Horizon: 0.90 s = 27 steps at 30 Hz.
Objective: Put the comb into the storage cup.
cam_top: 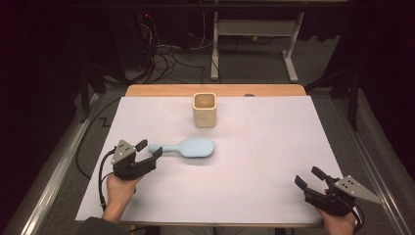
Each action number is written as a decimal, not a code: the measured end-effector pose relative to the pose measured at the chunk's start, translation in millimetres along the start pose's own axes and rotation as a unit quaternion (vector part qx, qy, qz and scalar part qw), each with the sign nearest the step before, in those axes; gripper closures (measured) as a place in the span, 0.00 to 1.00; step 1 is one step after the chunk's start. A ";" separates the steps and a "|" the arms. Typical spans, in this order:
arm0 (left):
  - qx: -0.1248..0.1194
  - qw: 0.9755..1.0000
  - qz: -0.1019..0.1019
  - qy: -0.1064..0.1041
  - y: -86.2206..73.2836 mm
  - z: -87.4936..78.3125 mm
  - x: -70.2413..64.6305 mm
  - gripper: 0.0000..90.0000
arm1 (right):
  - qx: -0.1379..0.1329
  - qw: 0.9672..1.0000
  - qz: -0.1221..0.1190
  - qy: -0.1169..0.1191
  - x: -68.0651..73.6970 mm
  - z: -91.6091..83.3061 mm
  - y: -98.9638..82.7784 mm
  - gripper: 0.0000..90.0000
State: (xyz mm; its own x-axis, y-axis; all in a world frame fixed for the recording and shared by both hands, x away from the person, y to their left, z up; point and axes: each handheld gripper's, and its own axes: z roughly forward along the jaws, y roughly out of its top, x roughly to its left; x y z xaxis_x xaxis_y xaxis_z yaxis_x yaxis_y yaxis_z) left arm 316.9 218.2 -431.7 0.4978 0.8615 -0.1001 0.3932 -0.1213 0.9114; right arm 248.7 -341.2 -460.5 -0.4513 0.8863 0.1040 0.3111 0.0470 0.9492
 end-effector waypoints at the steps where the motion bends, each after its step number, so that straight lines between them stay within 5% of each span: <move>1: 0.002 1.000 0.000 0.000 0.8 1.4 0.1 0.39 | -0.001 1.000 -0.001 0.000 -0.3 -0.1 0.0 0.30; 7: 0.015 1.000 -0.008 -0.002 8.8 12.2 1.1 0.41 | -0.002 1.000 0.000 0.000 -0.4 -0.2 -0.1 0.30; 27: 0.053 0.998 0.009 0.014 36.1 38.5 -0.5 0.42 | -0.001 1.000 0.000 0.001 -1.6 -0.7 -0.2 0.30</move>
State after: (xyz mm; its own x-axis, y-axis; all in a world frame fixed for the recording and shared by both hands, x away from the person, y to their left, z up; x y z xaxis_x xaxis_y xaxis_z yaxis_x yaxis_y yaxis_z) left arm 360.6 194.4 -414.1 0.4847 0.8717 -0.0717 0.4647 -0.1872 0.8654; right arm 248.8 -343.0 -460.7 -0.4540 0.8849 0.1039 0.3094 0.0472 0.9498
